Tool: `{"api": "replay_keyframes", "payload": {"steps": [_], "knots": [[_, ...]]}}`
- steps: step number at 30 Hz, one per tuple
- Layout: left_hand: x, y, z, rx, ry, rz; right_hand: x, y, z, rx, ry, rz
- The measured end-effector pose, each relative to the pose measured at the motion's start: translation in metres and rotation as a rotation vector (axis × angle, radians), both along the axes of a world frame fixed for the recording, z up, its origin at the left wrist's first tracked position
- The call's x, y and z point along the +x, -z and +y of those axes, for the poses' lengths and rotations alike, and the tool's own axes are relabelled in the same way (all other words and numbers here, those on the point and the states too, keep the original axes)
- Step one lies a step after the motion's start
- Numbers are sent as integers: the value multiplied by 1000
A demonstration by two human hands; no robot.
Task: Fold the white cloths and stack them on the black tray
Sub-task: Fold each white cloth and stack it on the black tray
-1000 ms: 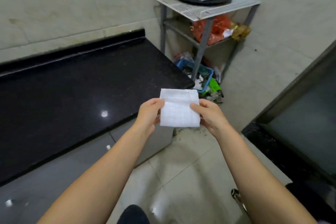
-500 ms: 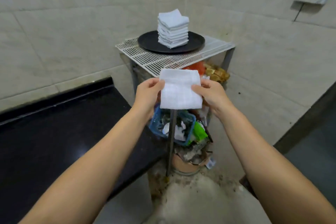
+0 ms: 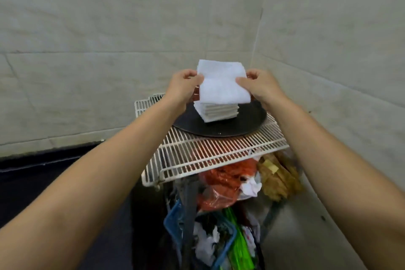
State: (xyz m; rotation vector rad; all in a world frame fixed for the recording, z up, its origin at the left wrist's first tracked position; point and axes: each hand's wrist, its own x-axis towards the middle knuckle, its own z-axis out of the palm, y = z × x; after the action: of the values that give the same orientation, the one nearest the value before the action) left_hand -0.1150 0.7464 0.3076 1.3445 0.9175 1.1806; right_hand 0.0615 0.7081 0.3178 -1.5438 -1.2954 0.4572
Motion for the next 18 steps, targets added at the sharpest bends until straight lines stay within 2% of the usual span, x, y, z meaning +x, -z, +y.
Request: {"api": "replay_keyframes", "payload": {"steps": [4,9,14,18], "knots": [[40,-18,45,-16,-143,11,41,-19,72,21,-93,-121],[57,-18,86,-98,-288,92,58,-23,132,-20,-232,-164],[57,4,97,-171,-346,136,64,6,151,-91,-298,-184],[57,20,100,-189,-345,195,71,20,153,-128,-321,-119]]}}
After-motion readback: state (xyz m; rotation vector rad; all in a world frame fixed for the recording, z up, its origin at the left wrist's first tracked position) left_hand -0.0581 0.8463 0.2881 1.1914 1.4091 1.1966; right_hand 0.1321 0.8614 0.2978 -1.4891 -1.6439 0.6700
